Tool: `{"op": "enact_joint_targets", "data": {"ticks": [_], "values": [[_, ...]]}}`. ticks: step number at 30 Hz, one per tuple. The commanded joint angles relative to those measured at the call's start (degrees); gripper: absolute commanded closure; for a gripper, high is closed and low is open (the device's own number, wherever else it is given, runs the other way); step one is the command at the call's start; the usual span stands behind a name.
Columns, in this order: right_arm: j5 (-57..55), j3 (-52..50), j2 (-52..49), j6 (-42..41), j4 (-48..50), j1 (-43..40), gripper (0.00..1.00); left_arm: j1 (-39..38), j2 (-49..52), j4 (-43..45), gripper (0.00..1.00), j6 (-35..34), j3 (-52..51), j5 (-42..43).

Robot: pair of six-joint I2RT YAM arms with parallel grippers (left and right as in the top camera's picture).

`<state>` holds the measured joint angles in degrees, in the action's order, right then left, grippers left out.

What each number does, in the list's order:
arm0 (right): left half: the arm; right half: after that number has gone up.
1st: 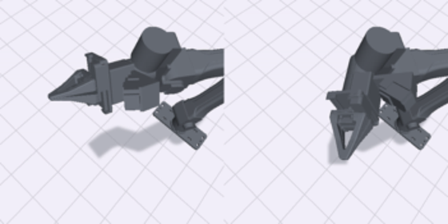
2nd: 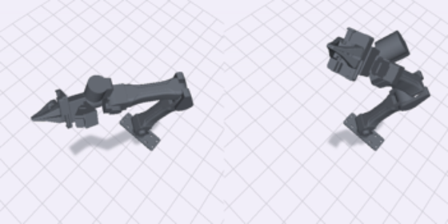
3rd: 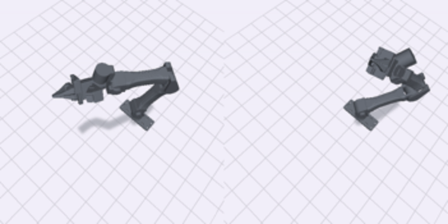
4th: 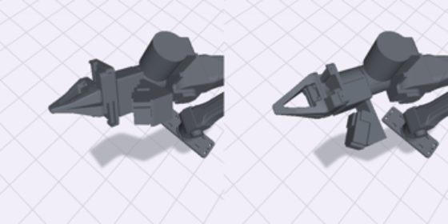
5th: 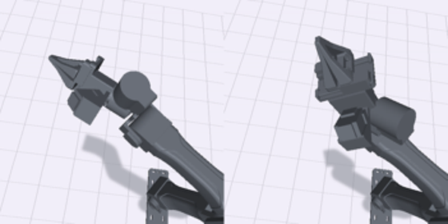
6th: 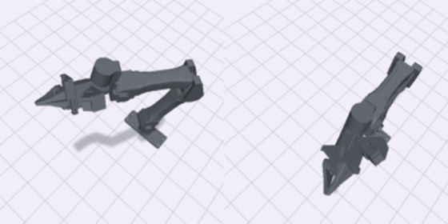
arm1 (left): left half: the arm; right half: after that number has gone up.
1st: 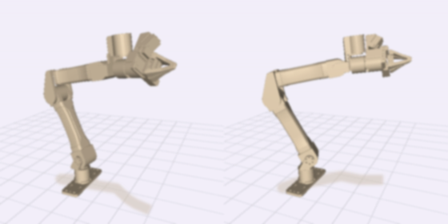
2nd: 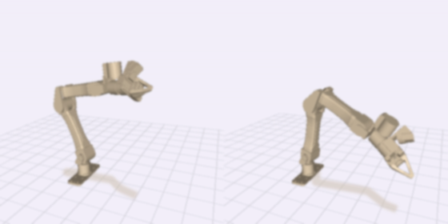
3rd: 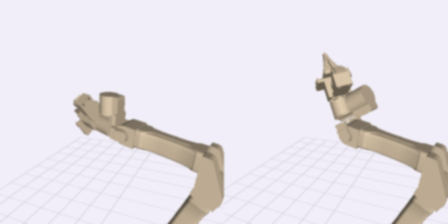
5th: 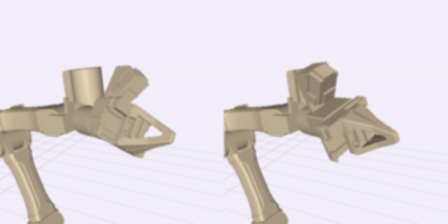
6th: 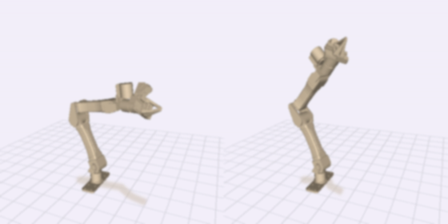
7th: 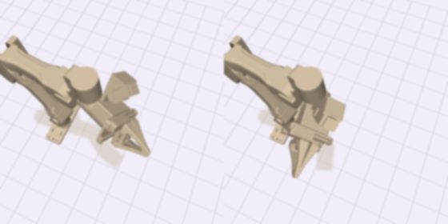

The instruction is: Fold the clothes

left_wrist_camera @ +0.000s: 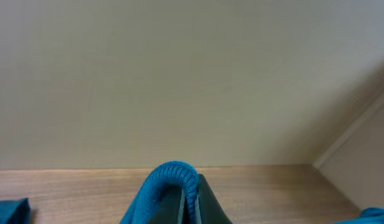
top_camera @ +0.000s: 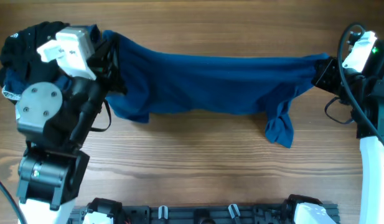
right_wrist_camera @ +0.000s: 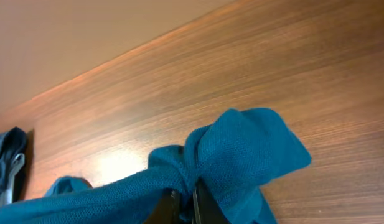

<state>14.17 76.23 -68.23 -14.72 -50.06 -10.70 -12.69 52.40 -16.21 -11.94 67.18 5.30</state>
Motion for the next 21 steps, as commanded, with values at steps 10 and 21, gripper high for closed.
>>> {"op": "enact_joint_targets", "data": {"ticks": [10,21], "values": [[0.94,1.03,1.01,2.75,2.32,-0.48,0.96,0.50,3.50,-1.18,0.96,-0.48,1.73,-6.97],[15.89,2.54,1.01,8.63,9.99,-0.46,0.96,0.50,3.48,-1.62,0.96,-0.50,1.73,-8.00]]}}
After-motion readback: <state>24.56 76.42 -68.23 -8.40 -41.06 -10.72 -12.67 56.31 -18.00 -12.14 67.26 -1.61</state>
